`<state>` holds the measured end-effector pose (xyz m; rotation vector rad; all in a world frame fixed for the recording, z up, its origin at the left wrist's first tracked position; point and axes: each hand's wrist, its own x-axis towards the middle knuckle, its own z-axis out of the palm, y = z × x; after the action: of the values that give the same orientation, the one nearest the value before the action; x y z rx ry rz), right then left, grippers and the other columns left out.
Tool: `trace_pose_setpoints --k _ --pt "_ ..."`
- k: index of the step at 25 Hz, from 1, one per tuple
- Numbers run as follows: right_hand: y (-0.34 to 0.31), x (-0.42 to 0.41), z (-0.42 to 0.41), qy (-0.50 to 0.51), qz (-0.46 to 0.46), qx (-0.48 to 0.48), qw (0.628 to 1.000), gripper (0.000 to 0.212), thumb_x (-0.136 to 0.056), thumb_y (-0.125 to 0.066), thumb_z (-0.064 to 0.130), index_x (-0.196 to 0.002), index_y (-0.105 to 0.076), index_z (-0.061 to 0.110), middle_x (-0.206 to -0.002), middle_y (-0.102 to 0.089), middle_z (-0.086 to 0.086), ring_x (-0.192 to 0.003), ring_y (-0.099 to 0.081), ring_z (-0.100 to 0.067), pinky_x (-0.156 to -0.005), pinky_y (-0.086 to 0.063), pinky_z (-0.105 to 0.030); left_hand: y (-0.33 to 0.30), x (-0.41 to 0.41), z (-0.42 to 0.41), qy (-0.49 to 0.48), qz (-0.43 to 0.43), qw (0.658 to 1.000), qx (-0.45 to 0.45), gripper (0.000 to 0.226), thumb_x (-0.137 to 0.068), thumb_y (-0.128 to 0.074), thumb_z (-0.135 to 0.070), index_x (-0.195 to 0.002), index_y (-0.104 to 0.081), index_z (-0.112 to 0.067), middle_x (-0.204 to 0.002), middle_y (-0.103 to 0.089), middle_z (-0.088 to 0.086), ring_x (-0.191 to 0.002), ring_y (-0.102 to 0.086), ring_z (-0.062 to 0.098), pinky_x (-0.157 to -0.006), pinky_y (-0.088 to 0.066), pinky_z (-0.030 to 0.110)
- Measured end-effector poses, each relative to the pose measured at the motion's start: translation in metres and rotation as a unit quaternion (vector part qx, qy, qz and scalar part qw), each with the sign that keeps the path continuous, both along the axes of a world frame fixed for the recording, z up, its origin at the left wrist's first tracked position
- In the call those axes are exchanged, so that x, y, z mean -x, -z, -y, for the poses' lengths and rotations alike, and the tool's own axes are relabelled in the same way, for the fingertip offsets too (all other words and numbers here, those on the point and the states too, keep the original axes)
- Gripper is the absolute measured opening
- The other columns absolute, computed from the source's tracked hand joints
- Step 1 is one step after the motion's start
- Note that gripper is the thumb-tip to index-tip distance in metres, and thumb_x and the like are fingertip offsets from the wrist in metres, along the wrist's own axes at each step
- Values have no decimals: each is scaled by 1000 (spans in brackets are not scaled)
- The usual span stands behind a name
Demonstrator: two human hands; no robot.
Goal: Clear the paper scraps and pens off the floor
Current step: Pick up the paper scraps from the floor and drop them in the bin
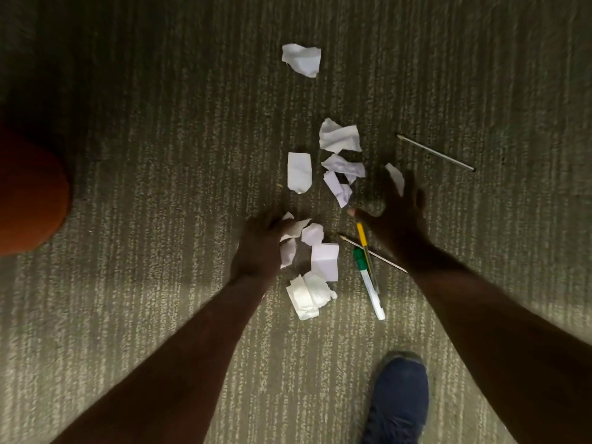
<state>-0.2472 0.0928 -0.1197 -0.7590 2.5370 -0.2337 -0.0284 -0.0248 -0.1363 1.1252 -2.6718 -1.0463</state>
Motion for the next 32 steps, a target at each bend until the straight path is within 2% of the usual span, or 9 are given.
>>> trace_pose_setpoints --k 5,9,13,16,19,22,25,28,32 --pt "8 9 21 -2 -25 174 984 9 -80 -61 4 -87 -65 9 -97 -62 -18 -87 -62 -38 -74 -50 -38 -23 -16 15 -81 -17 996 -28 32 -77 -62 10 -101 -72 -9 -107 -69 6 -95 -63 15 -82 -33 -1" --pt "-23 4 53 -15 -22 243 970 50 -81 -65 1 -126 -49 18 -134 -44 -15 -112 -54 -26 -76 -42 -20 -54 -35 6 -173 -103 976 -87 57 -85 -59 4 -132 -47 -26 -118 -59 -12 -106 -55 -5 -90 -39 7" --pt "-23 11 87 -182 69 32 980 109 -71 -80 9 -149 -9 37 -155 19 -22 -138 -25 -41 -91 -49 -39 -53 -59 -31 -126 -57 981 -133 96 -80 -64 10 -147 -16 -40 -148 -35 2 -130 -39 9 -103 -35 11" --pt "-8 10 96 -262 79 -25 961 97 -68 -84 17 -146 -27 26 -156 4 -23 -134 -34 -39 -95 -46 -37 -49 -67 -51 -49 4 986 -162 102 -85 -60 7 -145 -2 -51 -161 14 0 -148 5 13 -104 -30 15" --pt "4 0 92 -207 40 62 976 41 -87 -63 12 -126 -52 15 -142 -35 -15 -113 -54 -31 -67 -43 -8 -52 -68 -63 -117 22 982 -150 101 -83 -54 16 -144 -10 -52 -157 28 3 -135 7 -11 -82 -44 14" --pt "6 -17 75 -200 -26 104 974 23 -86 -58 6 -107 -65 14 -118 -58 -12 -102 -60 -27 -77 -44 -18 -37 -73 -64 -154 38 980 -123 93 -82 -53 17 -145 -16 -40 -160 15 9 -133 8 -7 -92 -39 16" --pt "-2 -37 49 -143 27 141 979 24 -82 -55 1 -99 -67 13 -109 -62 -10 -94 -61 -25 -78 -44 -21 -15 -77 -57 -156 17 983 -91 72 -83 -57 12 -145 -37 -18 -151 -37 9 -140 -29 12 -107 -31 17" --pt "-23 -59 24 -113 6 196 974 28 -74 -60 -5 -95 -66 13 -104 -63 -8 -84 -64 -24 -71 -53 -32 -15 -79 -35 -155 27 986 -54 53 -83 -59 4 -129 -58 -21 -124 -66 4 -106 -63 17 -94 -49 26" --pt "-59 -90 4 -79 -5 232 970 30 -71 -63 -11 -91 -67 11 -101 -64 -7 -88 -63 -23 -74 -48 -27 -32 -71 -2 -116 -18 993 1 29 -76 -56 -17 -97 -74 -8 -91 -74 10 -82 -60 15 -77 -42 23"
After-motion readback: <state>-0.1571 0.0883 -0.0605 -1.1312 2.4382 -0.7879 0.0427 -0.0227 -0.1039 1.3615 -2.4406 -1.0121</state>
